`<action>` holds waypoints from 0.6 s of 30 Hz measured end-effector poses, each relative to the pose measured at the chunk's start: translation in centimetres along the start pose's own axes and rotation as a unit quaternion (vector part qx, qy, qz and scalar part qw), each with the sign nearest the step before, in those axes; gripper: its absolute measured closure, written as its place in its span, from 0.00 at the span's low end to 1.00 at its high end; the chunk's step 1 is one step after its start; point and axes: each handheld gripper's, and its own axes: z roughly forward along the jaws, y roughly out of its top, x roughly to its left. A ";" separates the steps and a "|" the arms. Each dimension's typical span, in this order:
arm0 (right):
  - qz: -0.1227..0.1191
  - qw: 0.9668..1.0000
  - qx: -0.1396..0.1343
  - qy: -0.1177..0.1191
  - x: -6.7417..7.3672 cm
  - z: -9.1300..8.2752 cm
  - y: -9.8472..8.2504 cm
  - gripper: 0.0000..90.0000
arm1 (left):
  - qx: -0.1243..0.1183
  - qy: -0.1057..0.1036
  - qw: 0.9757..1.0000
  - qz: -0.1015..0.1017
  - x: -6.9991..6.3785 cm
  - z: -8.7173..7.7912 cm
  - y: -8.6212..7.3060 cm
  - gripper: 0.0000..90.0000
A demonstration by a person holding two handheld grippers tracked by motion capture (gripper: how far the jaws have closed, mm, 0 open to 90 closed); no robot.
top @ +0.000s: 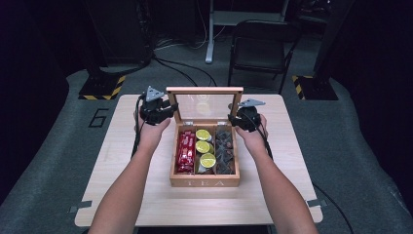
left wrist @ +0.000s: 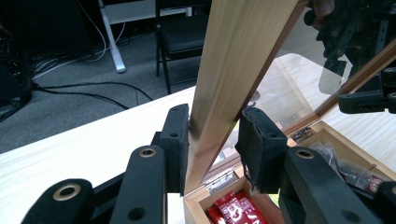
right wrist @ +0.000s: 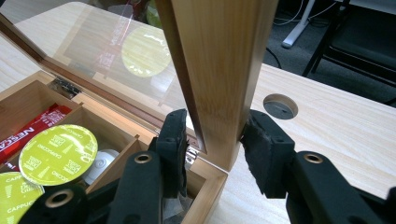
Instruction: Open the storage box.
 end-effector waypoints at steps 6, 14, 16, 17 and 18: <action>0.006 1.000 0.010 -0.004 0.1 0.1 -0.1 0.68 | 0.007 0.003 1.000 0.002 0.0 0.2 -0.1 0.71; 0.001 1.000 0.020 -0.003 -0.1 0.4 -0.2 0.70 | 0.004 0.005 1.000 -0.007 0.1 0.6 -0.1 0.71; 0.009 1.000 0.018 -0.002 -0.1 0.5 -0.3 0.70 | 0.007 0.005 1.000 -0.006 0.1 0.8 -0.2 0.70; 0.006 1.000 0.018 -0.003 -0.1 0.5 -0.3 0.70 | 0.009 0.005 1.000 -0.003 0.1 0.8 -0.2 0.70; 0.003 1.000 0.019 -0.004 -0.1 0.6 -0.3 0.70 | 0.011 0.006 1.000 0.000 0.0 0.9 -0.2 0.69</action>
